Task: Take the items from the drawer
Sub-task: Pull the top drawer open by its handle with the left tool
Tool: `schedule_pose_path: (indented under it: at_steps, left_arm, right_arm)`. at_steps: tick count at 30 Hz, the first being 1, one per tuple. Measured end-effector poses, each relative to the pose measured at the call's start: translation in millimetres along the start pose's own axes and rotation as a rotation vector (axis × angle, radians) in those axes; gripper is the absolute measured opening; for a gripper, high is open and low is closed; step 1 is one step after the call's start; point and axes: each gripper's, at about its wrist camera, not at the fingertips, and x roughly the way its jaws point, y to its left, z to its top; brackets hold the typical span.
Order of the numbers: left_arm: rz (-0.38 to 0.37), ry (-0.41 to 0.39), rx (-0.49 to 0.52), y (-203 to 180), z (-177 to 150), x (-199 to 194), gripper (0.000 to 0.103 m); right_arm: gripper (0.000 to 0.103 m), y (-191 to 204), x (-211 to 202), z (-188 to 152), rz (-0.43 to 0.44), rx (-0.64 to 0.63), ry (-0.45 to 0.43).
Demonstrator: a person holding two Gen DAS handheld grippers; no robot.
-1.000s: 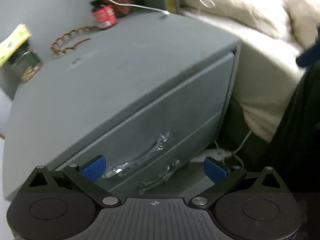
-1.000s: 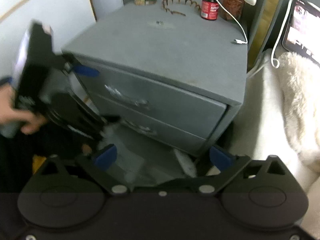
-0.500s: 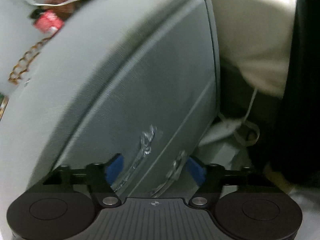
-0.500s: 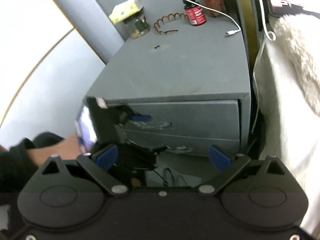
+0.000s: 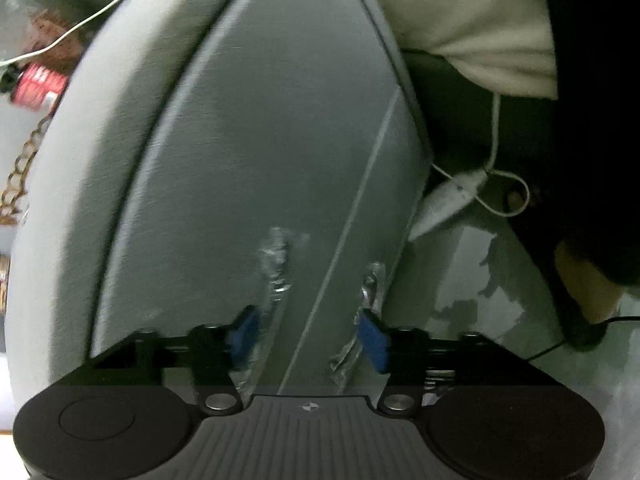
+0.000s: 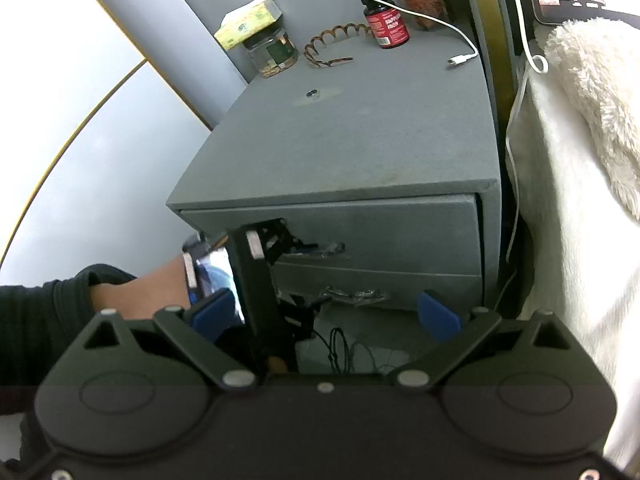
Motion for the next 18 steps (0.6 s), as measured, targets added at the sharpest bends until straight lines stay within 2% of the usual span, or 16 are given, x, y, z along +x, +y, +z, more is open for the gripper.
schedule_pose_path:
  at_steps: [3,13,16,18]
  left_arm:
    - [0.015,-0.005,0.036,-5,-2,-4,0.035]
    - [0.010,0.000,-0.001,-26,-6,-16,0.034]
    - [-0.002,0.016,-0.061,-32,-3,-18,0.046]
    - [-0.002,0.020,-0.092,-36,-1,-16,0.050]
  right_arm:
    - [0.099,0,1,0,-0.001,0.007,0.000]
    - [0.099,0,-2,-2,-0.011,0.024,-0.012]
    - [0.099,1,-1,-2,-0.016,0.022,-0.008]
    - [0.099,2,-1,-2,-0.019,0.020,-0.007]
